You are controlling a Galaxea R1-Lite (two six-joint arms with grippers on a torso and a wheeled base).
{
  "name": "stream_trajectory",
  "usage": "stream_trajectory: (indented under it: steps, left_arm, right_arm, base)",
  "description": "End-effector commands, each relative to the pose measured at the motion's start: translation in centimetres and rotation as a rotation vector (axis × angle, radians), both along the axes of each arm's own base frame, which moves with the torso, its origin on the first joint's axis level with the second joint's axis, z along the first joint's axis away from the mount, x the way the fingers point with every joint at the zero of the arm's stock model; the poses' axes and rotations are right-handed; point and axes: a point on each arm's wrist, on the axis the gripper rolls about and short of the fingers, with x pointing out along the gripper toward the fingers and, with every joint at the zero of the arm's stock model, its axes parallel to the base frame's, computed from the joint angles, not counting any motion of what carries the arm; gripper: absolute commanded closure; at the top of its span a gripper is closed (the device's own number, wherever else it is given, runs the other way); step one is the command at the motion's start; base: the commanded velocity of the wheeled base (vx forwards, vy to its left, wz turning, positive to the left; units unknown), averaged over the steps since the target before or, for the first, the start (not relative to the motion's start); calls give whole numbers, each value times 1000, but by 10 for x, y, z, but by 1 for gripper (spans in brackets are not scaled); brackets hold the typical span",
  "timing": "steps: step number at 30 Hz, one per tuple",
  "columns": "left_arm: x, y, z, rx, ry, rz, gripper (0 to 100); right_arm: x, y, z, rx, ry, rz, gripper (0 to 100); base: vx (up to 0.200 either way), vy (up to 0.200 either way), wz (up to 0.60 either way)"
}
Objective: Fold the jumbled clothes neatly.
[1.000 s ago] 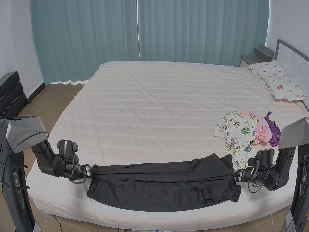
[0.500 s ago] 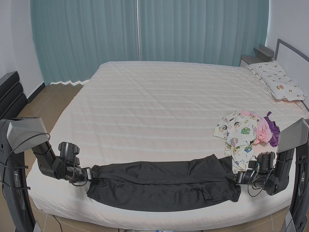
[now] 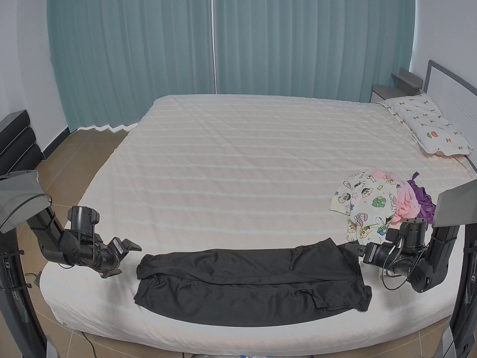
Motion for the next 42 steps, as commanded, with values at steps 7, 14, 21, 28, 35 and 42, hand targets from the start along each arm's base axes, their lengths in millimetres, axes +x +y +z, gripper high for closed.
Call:
stream_trajectory:
  steps: [7,14,21,28,35,42]
  left_arm:
    - [33,-7,51,-229,-42,144,0]
    - [23,-9,43,-186,-29,99,0]
    - [23,-9,43,-184,-29,98,0]
    - [21,-9,41,-183,-22,97,0]
    - [20,-9,42,-183,-22,97,0]
    - [18,-12,39,-166,-17,75,0]
  right_arm:
    - [37,29,-17,51,26,76,0]
    - [37,31,-30,62,85,105,0]
    - [42,27,-41,48,103,99,0]
    - [41,27,-47,34,132,104,100]
    - [37,15,-44,22,136,72,100]
    - [17,1,-26,26,121,45,100]
  base:
    - [0,0,0]
    - [0,0,0]
    - [0,0,0]
    - [0,0,0]
    - [0,0,0]
    - [0,0,0]
